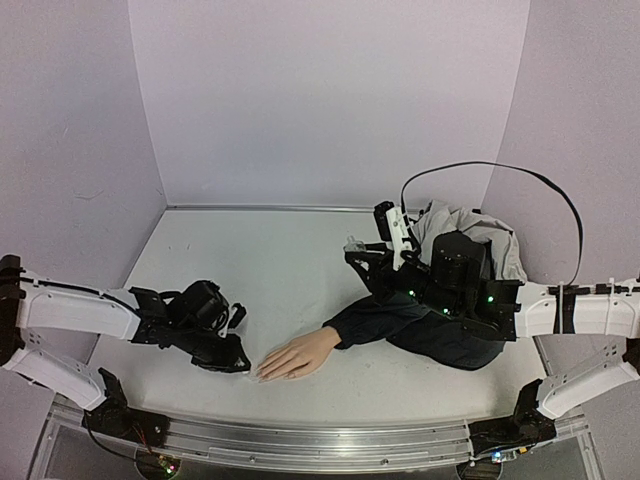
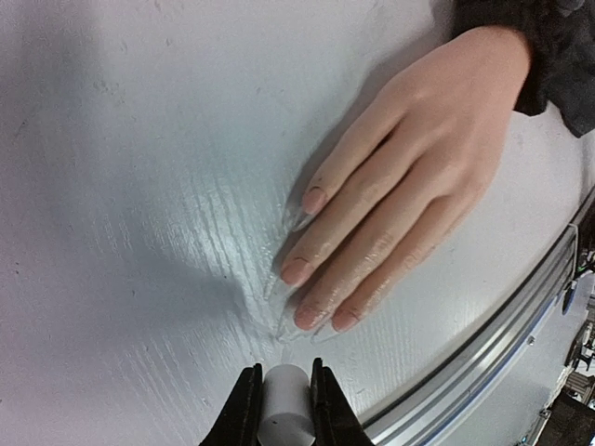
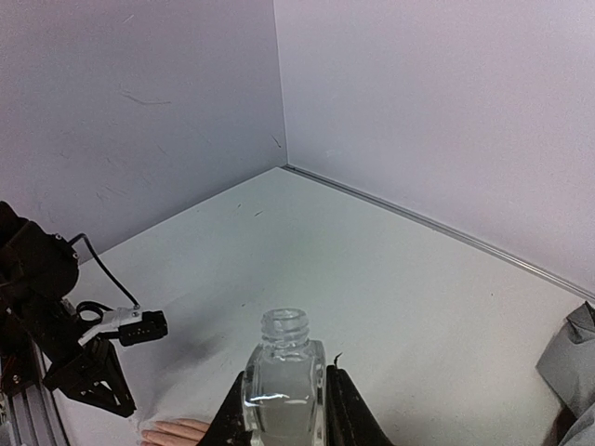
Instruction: Paint the nails
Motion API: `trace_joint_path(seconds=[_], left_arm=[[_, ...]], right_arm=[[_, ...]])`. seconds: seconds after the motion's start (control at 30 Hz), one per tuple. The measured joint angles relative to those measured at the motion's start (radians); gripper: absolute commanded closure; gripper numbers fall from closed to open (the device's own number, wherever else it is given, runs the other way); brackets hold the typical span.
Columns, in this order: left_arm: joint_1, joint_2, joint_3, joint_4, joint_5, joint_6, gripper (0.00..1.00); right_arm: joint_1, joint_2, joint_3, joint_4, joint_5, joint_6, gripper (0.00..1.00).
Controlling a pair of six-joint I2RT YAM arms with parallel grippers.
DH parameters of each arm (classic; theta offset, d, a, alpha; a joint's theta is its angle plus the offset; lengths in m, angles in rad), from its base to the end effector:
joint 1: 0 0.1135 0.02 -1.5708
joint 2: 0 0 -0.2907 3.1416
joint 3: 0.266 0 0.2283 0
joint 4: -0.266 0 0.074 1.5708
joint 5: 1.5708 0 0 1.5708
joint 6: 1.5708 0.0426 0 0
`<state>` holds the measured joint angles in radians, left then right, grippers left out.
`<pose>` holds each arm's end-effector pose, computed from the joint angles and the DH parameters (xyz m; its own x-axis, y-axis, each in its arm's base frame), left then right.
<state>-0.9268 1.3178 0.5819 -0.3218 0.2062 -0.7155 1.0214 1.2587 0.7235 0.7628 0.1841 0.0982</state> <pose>0.1177 -0.1712 0.1908 -0.9479 0.1931 -0.2535 0.2932 0.8399 -0.4566 0.1444 0.2208 0.3556 0.0442 0.2568 -0.9655 -0.7533 0.6434 0.1366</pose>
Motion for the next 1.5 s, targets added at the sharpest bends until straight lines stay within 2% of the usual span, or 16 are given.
trace_joint_path(seconds=[0.17,0.3,0.47,0.6,0.87,1.03,1.5], left_arm=[[0.000,-0.130,0.006,-0.029,-0.001,0.003,1.00],[0.000,-0.188,0.077,-0.060,0.002,0.035,1.00],[0.000,-0.191,0.265,-0.124,0.027,0.156,1.00],[0.000,-0.188,0.452,-0.190,0.068,0.315,1.00],[-0.001,-0.165,0.724,-0.326,0.124,0.554,1.00],[-0.002,-0.156,0.754,-0.373,0.131,0.595,1.00],[-0.002,-0.148,0.754,-0.415,0.135,0.585,1.00]], right_arm=[[0.000,0.000,0.000,0.000,0.001,0.003,1.00],[0.000,-0.007,-0.014,0.002,0.009,0.004,1.00],[0.000,-0.019,-0.028,0.001,0.003,0.005,1.00],[0.001,-0.013,-0.023,0.004,-0.063,0.002,1.00],[0.097,0.148,0.100,0.023,-0.184,-0.041,1.00],[0.145,0.196,0.121,0.044,-0.234,-0.055,1.00],[0.147,0.234,0.172,0.090,-0.278,-0.072,1.00]])
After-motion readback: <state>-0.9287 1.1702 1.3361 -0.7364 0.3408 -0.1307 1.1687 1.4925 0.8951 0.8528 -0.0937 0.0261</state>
